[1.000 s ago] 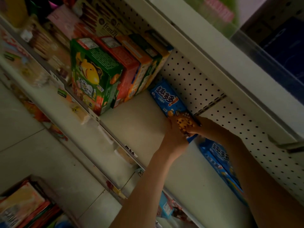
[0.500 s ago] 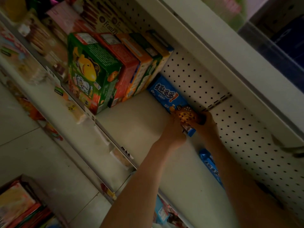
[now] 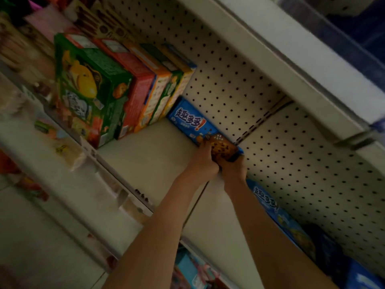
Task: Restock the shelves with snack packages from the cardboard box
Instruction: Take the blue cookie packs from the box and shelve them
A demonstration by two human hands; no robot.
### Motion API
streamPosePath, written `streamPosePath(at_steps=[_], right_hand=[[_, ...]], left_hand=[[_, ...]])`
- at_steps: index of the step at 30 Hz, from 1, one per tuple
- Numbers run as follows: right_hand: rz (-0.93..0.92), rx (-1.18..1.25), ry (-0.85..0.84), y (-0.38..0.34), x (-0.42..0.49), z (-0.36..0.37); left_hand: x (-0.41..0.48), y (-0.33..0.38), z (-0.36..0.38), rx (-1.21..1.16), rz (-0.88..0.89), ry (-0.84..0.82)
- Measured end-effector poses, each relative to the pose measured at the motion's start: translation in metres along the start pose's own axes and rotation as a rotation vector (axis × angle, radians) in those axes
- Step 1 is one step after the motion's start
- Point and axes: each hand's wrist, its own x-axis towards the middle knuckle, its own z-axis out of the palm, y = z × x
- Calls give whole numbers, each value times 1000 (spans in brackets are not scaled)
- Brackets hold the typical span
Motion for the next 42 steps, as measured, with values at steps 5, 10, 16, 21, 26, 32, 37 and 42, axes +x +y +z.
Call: streamPosePath(at_steps=[5, 10, 16, 21, 26, 32, 37, 42], right_hand=[[-143, 12, 97, -8, -31, -5], [-499, 63, 201, -17, -144, 4], [-659, 124, -488, 47, -310, 98], [-702, -100, -849, 140, -383, 190], [-637, -630, -1322, 281, -376, 287], [-953, -1087, -1609, 369, -360, 327], [-1145, -1196, -1624, 381, -361, 340], [-1367, -1301, -1684, 385, -359, 344]], left_hand=[[-15, 7, -8, 44, 62, 52], [-89, -16, -47, -51, 158, 352], [-246, -136, -102, -138, -9, 1047], [-346, -295, -100, 17, -572, 1111], [-398, -454, -70, 163, -976, 735], [-404, -535, -38, 499, -896, 288], [-399, -553, -27, 624, -939, 110], [-388, -560, -27, 770, -888, -32]])
